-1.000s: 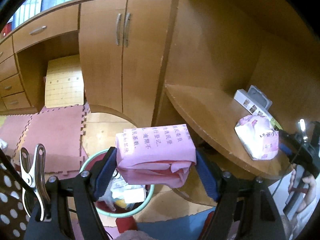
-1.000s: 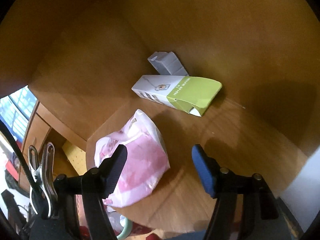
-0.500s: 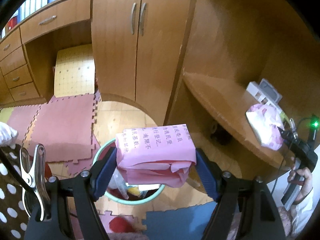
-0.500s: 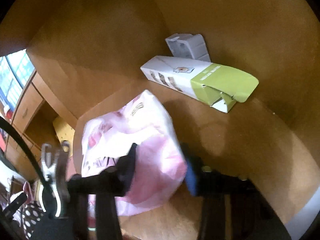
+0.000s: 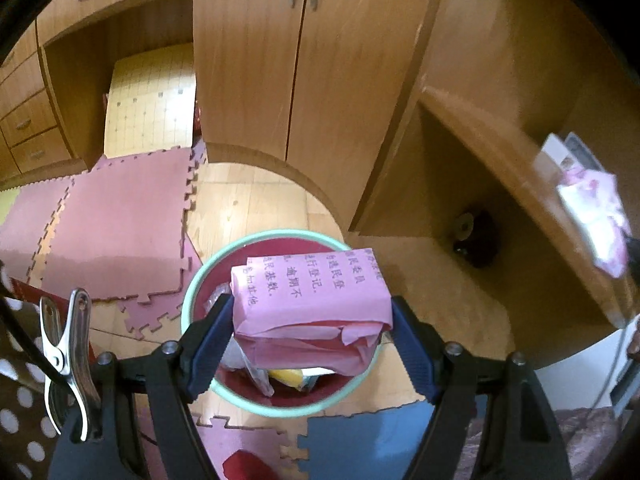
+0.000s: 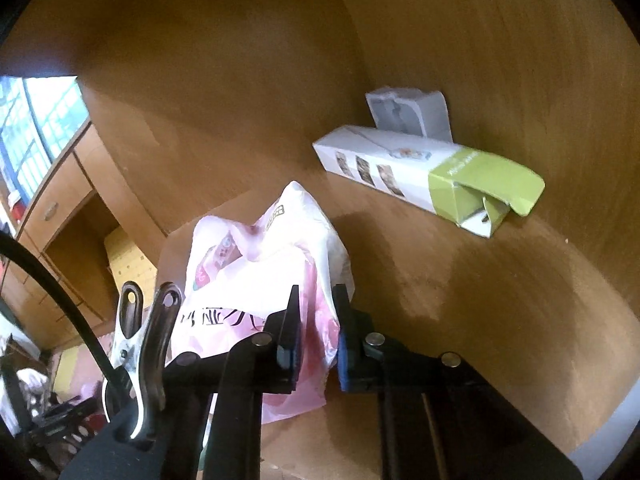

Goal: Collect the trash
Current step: 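Carry the pink package with the left tool while the right carries the pink bag over the bucket, then open the left tool to drop the pink package into the red bucket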

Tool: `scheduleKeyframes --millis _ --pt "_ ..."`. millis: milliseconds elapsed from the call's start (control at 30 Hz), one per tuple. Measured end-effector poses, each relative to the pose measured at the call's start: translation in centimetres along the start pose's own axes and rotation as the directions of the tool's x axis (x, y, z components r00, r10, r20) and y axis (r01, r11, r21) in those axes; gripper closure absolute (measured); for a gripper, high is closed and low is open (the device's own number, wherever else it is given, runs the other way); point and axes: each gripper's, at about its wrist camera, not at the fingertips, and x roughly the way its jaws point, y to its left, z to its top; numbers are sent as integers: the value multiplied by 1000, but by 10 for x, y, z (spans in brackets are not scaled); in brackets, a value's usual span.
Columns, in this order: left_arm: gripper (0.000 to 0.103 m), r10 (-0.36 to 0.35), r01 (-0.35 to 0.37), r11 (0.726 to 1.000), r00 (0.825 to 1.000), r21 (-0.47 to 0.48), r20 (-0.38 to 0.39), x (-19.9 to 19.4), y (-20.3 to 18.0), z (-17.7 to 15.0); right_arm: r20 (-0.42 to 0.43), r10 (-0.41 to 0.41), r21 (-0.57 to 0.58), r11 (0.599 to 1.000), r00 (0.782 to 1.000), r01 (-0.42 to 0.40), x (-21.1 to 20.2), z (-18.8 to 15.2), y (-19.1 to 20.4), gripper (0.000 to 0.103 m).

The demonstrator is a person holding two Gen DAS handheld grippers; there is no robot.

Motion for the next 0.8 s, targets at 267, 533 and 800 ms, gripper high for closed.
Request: scheduleKeyframes --millis 267,533,800 --pt "23 6 -8 1000 998 -18 -65 58 16 -10 8 8 -25 1000 1000 -8 -3 -4 3 89" --pt "23 15 -26 996 991 -83 -133 106 38 -22 -15 5 -4 1000 1000 -5 3 -3 -1 89" --pt "23 39 -61 992 981 -111 -191 126 51 -32 -15 15 14 1000 1000 -15 4 -2 -2 89"
